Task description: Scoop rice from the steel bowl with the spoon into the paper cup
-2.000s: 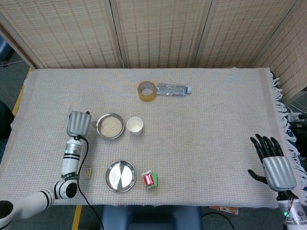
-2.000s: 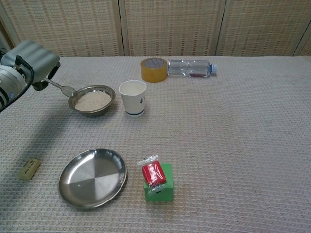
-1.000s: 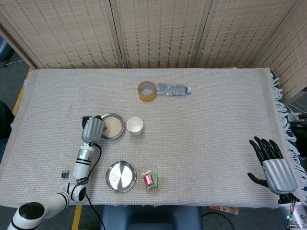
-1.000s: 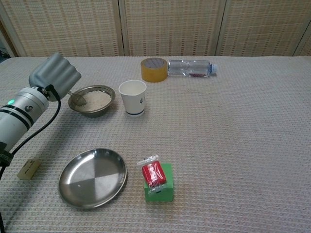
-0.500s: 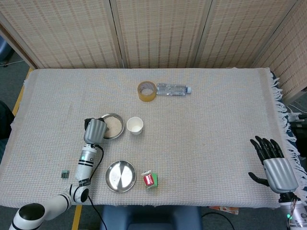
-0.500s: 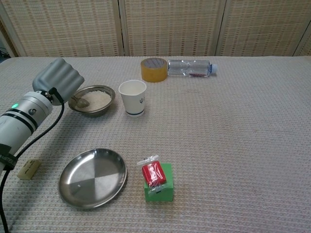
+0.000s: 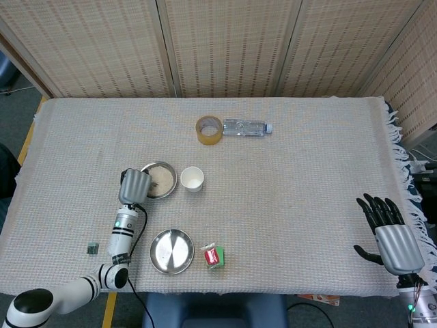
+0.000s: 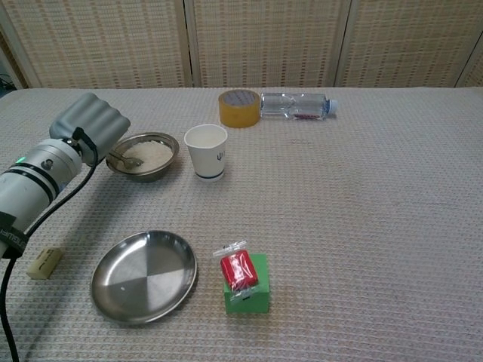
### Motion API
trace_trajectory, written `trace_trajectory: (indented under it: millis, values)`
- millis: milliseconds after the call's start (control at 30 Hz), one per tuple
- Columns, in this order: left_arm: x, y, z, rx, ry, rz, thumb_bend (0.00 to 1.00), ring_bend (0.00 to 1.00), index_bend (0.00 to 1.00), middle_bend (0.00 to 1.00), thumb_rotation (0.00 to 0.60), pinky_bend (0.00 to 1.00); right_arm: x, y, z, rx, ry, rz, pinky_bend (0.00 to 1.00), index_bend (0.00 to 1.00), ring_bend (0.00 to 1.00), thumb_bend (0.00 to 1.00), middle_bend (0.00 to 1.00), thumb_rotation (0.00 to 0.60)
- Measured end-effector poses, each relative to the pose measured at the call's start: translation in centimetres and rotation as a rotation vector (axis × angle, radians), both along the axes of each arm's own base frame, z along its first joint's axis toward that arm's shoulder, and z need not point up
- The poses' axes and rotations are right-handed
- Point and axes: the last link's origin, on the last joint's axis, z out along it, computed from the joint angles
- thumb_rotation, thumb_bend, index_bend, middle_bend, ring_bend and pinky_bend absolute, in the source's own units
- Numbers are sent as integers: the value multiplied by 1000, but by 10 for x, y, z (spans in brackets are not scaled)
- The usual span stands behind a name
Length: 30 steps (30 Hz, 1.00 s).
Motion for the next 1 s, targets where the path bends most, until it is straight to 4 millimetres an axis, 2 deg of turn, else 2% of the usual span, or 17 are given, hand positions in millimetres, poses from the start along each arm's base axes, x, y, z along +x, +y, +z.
trace_trajectory:
  millis: [133, 300, 1000]
  values:
    - [2, 0, 5, -47, -98, 69, 396, 1000, 760, 1000, 600, 1000, -1, 0, 0, 6, 2, -3, 0, 0, 0, 66, 0, 600]
    - [2, 5, 23, -65, -176, 129, 395, 1000, 760, 1000, 600, 1000, 0, 0, -1, 8, 4, -3, 0, 0, 0, 66, 0, 600]
    - [14, 24, 67, -65, -353, 181, 395, 1000, 771, 1000, 600, 1000, 0, 0, -2, 23, 14, -10, 0, 0, 0, 66, 0, 600]
